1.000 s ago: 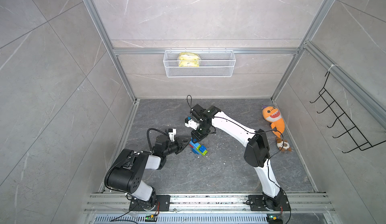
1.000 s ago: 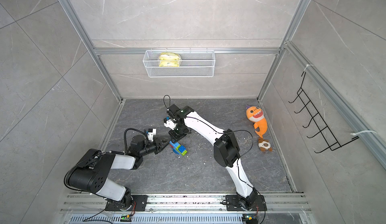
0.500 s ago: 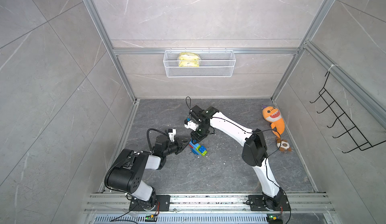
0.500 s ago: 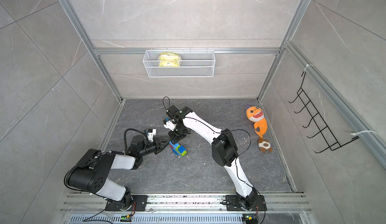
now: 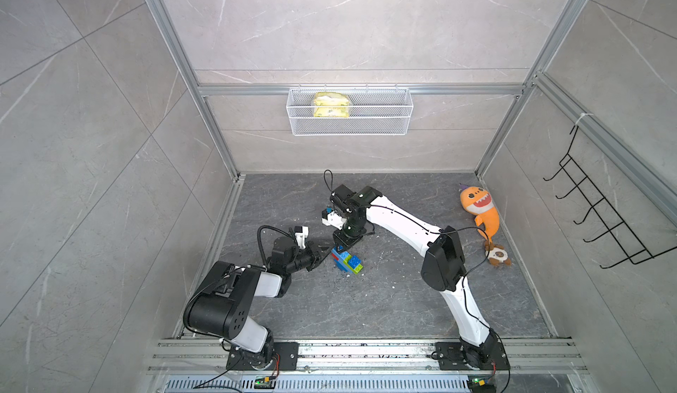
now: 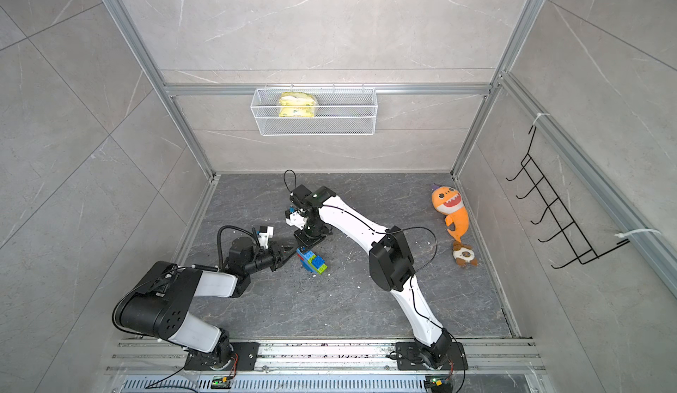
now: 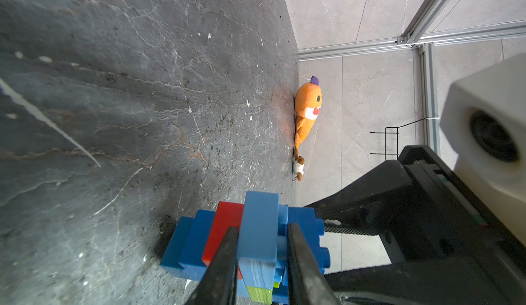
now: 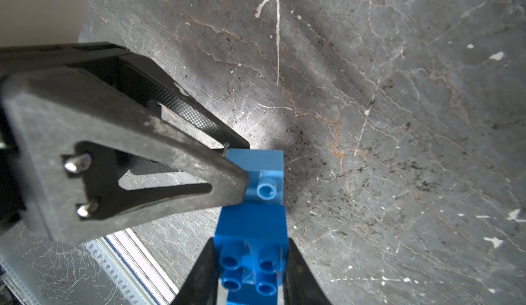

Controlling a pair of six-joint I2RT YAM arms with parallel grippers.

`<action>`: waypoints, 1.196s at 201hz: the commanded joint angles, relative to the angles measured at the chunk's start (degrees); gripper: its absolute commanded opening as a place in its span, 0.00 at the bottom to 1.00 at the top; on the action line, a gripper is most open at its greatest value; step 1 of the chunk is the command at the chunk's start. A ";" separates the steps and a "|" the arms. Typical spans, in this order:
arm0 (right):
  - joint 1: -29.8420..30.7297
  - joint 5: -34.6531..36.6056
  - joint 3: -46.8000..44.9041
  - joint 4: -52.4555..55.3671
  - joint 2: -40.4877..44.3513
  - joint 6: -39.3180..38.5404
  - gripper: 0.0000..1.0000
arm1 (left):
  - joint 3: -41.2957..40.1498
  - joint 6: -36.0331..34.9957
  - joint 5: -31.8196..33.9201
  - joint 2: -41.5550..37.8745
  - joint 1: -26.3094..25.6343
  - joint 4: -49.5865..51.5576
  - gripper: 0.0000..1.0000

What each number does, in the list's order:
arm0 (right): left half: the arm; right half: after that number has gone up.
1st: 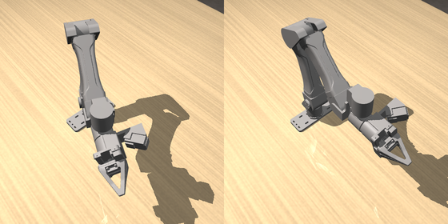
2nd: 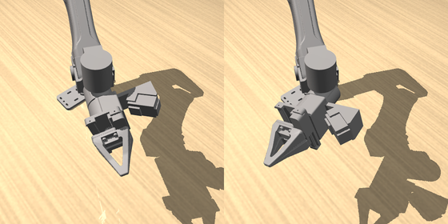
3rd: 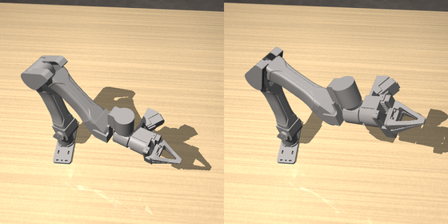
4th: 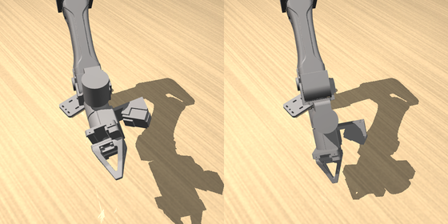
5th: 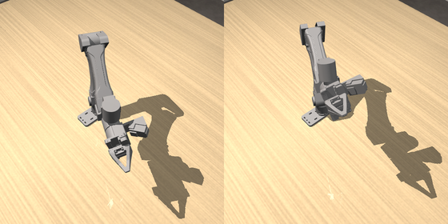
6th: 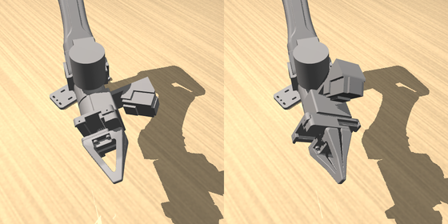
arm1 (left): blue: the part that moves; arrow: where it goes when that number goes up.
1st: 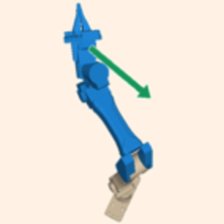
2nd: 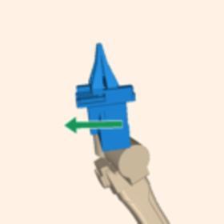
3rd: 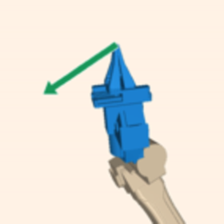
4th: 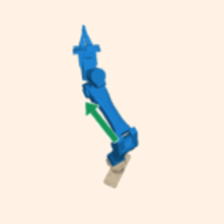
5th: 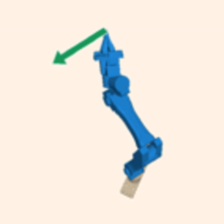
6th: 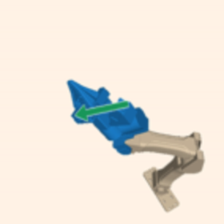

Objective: Assemble a heart with lego
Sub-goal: Assemble the lego brick with the lego brick.

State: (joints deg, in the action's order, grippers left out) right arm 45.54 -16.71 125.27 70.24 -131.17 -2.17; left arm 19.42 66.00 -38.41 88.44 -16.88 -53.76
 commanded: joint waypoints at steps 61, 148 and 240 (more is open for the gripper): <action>1.22 2.51 1.03 8.75 -6.08 -3.38 0.26 | 1.23 -1.22 -1.23 -2.40 -0.19 -2.98 0.20; 3.29 3.19 11.51 11.17 -12.84 0.79 0.26 | 1.32 -1.03 -1.05 -2.31 -0.58 -3.15 0.20; 3.66 -0.46 8.55 9.90 -13.53 -0.33 0.31 | 0.54 -1.82 -0.61 -4.16 -0.61 -1.92 0.20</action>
State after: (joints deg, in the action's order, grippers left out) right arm 47.22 -15.03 138.93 80.40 -139.63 -2.52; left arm 18.92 66.39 -37.60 86.67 -16.78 -50.46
